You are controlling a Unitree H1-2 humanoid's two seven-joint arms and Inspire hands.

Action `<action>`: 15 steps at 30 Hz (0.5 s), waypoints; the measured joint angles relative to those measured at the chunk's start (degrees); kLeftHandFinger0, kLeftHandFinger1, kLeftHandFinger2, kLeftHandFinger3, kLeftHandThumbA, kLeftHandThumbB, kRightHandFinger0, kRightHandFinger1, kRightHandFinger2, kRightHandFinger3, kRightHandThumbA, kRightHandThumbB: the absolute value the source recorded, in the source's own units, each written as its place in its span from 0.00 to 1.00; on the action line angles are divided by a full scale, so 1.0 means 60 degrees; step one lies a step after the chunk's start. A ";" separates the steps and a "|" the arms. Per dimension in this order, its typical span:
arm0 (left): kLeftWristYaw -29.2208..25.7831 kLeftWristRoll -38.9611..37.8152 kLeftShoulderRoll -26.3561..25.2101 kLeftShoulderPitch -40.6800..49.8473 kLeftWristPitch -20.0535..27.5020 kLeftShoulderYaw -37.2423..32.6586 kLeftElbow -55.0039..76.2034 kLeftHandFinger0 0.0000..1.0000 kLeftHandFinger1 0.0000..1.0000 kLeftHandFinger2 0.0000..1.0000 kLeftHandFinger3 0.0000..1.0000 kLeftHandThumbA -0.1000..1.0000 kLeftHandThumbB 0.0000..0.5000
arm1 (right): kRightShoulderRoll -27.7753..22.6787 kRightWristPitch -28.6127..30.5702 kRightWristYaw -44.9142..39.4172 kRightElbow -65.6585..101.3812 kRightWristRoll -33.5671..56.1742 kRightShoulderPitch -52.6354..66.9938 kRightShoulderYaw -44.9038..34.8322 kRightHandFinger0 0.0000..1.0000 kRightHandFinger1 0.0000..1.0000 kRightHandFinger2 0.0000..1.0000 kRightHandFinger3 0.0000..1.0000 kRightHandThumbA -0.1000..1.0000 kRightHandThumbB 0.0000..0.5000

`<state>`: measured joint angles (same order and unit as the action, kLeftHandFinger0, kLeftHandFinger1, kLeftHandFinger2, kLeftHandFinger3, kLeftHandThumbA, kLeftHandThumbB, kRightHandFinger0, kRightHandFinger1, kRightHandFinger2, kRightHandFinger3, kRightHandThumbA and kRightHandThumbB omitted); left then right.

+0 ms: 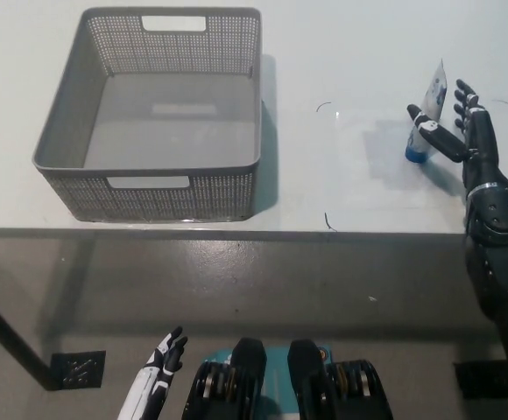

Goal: Use the right hand to pick up a shampoo and place it into a container on the left side

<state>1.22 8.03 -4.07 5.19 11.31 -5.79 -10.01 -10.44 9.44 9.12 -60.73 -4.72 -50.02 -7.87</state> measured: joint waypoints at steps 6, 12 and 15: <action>0.0007 0.0004 -0.0003 -0.0087 0.0027 -0.0013 -0.0016 1.00 1.00 1.00 1.00 1.00 0.31 | -0.0011 0.0285 0.0069 -0.1289 0.0002 -0.0530 0.0108 1.00 1.00 1.00 1.00 0.82 0.72; 0.0014 0.0000 -0.0003 -0.0175 0.0030 -0.0020 -0.0014 1.00 1.00 1.00 1.00 1.00 0.29 | -0.0010 0.0496 0.0148 -0.2002 0.0007 -0.0815 0.0184 1.00 1.00 1.00 1.00 0.82 0.69; 0.0017 0.0000 -0.0004 -0.0196 0.0029 -0.0033 -0.0014 1.00 1.00 1.00 1.00 1.00 0.29 | -0.0004 0.0534 0.0154 -0.2189 0.0009 -0.0902 0.0214 1.00 1.00 1.00 1.00 0.82 0.74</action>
<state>1.33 8.03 -4.09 4.02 11.49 -5.99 -10.09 -10.46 12.65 10.04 -73.86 -4.67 -55.44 -6.58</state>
